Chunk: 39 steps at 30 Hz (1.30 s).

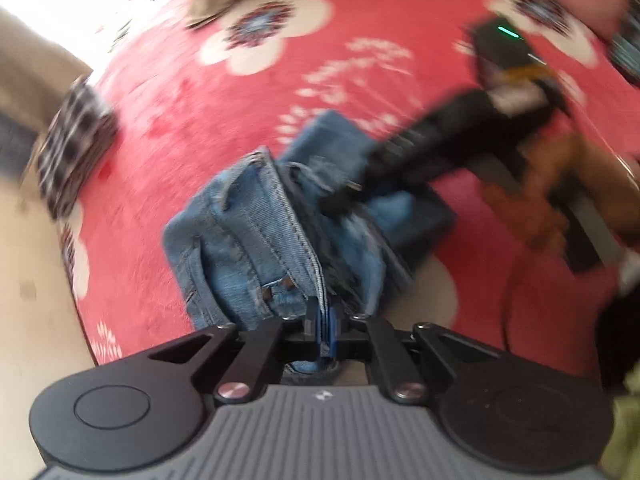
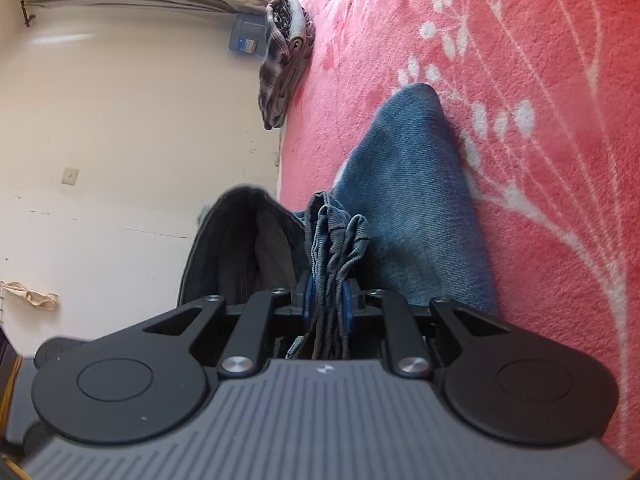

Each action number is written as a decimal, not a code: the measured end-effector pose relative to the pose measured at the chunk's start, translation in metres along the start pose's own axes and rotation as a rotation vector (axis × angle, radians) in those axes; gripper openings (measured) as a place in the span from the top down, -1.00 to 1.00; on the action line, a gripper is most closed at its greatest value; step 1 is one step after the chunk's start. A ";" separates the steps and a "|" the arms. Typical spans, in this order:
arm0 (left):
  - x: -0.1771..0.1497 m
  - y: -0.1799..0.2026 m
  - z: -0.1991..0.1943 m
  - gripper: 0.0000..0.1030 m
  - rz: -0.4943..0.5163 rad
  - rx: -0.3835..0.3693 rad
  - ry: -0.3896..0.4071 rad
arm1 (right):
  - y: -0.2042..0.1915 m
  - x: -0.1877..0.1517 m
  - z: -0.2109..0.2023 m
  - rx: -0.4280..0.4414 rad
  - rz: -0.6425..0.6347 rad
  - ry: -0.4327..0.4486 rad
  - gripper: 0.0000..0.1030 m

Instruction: Fold clothes

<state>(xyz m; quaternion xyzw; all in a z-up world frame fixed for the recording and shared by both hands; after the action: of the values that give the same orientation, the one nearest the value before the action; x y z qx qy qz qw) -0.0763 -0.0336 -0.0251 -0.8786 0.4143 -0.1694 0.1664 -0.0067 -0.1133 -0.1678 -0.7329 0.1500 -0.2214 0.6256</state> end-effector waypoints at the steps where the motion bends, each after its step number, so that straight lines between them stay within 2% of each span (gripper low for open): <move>1: 0.000 0.003 -0.004 0.93 0.025 -0.022 0.009 | -0.003 0.001 0.000 0.008 -0.010 0.004 0.75; 3: 0.002 0.008 -0.010 0.92 0.045 -0.081 0.047 | -0.009 0.002 0.000 0.020 -0.043 0.015 0.75; 5: 0.006 0.009 -0.005 0.92 0.036 -0.088 0.066 | -0.010 0.006 0.000 0.015 -0.077 0.025 0.75; 7: 0.010 0.003 0.010 0.92 -0.044 -0.082 0.058 | 0.000 0.009 0.004 -0.004 -0.064 0.014 0.74; 10: 0.014 -0.012 0.020 0.92 -0.176 -0.100 0.066 | 0.004 0.011 0.002 -0.029 -0.092 -0.049 0.69; 14: 0.010 -0.017 0.016 0.92 -0.227 -0.095 0.117 | -0.012 0.020 -0.014 -0.089 -0.283 -0.108 0.31; 17: 0.003 -0.019 0.012 0.92 -0.253 -0.098 0.148 | -0.038 0.039 -0.029 -0.083 -0.447 -0.069 0.09; 21: -0.003 -0.025 0.008 0.92 -0.285 -0.101 0.185 | -0.060 0.053 -0.004 -0.010 -0.561 -0.144 0.01; 26: -0.010 -0.026 0.002 0.91 -0.290 -0.081 0.228 | -0.050 0.050 0.050 0.015 -0.615 -0.301 0.03; 27: -0.012 -0.025 0.002 0.91 -0.292 -0.079 0.231 | -0.047 0.047 0.054 0.024 -0.593 -0.328 0.10; 28: -0.013 -0.025 0.001 0.91 -0.293 -0.076 0.235 | -0.045 0.045 0.059 0.033 -0.570 -0.355 0.21; 29: -0.015 -0.025 0.001 0.91 -0.294 -0.074 0.239 | -0.044 0.043 0.062 0.045 -0.546 -0.382 0.53; 30: -0.016 -0.024 0.000 0.91 -0.294 -0.070 0.245 | -0.048 0.039 0.062 0.076 -0.511 -0.402 0.73; 32: -0.016 -0.025 -0.002 0.91 -0.292 -0.063 0.257 | -0.061 0.039 0.055 0.180 -0.412 -0.387 0.75; 33: -0.016 -0.025 -0.002 0.91 -0.292 -0.060 0.261 | -0.062 0.040 0.054 0.198 -0.355 -0.379 0.75; 37: -0.016 -0.026 -0.002 0.91 -0.300 -0.063 0.263 | -0.038 0.030 0.061 0.077 -0.282 -0.399 0.70; 39: -0.016 -0.024 -0.001 0.91 -0.296 -0.062 0.265 | -0.038 0.024 0.060 0.074 -0.268 -0.391 0.70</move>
<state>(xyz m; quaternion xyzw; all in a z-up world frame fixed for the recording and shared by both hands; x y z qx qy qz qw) -0.0696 -0.0068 -0.0161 -0.9047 0.3037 -0.2934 0.0566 0.0428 -0.0675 -0.1347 -0.7517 -0.0808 -0.1617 0.6343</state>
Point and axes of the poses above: each gripper's, at about its wrist camera, not at the fingertips, and z roughly the way its jaws point, y to its right, x to its top, the point moved 8 cm from there along z, roughly the way its jaws point, and after that the axes turned 11 degrees about x, right-handed, at the moved point
